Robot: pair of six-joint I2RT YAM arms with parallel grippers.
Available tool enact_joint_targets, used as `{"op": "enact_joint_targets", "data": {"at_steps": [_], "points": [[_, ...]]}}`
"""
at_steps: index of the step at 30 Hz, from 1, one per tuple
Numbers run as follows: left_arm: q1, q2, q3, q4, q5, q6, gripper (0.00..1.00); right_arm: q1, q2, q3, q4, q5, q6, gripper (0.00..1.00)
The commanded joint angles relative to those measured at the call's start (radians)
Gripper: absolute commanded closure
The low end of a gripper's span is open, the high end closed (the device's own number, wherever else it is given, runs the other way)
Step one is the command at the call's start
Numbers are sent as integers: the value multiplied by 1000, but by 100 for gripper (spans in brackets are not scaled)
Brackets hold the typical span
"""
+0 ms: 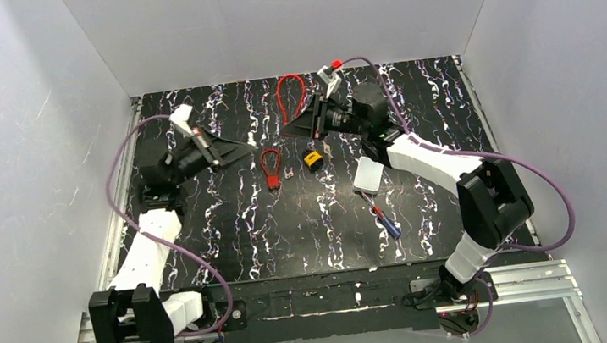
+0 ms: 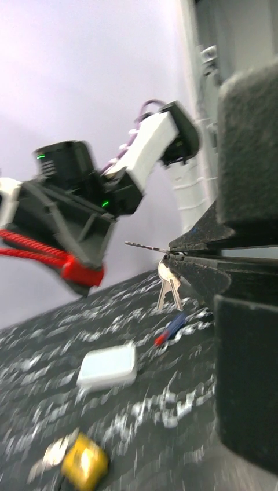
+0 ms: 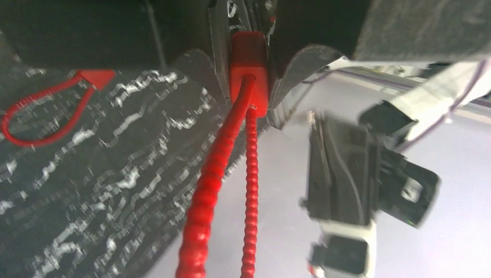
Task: Lock with the key
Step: Place the lock at the center of the board.
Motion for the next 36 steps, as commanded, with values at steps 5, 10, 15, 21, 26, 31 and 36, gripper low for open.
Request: {"op": "enact_joint_targets", "data": {"at_steps": [5,10,15,21,26,31,36], "points": [[256,-81,82,-573,-196,373,100,124,204,199,-355,91,-272,99],[282,-133,133,-778,-297,581,100,211,361,360,-452,136,-314,96],[303,-197,102,-786,-363,595,100,261,513,492,-507,136,-284,92],[328,-240,25,-663,-387,501,100,295,648,611,-550,183,-270,88],[351,-240,-4,-660,-377,502,100,315,760,753,-597,206,-271,85],[357,-236,-11,-639,-375,483,100,327,830,847,-602,216,-247,81],[367,-231,-23,-616,-377,467,100,333,849,870,-606,221,-228,68]]}}
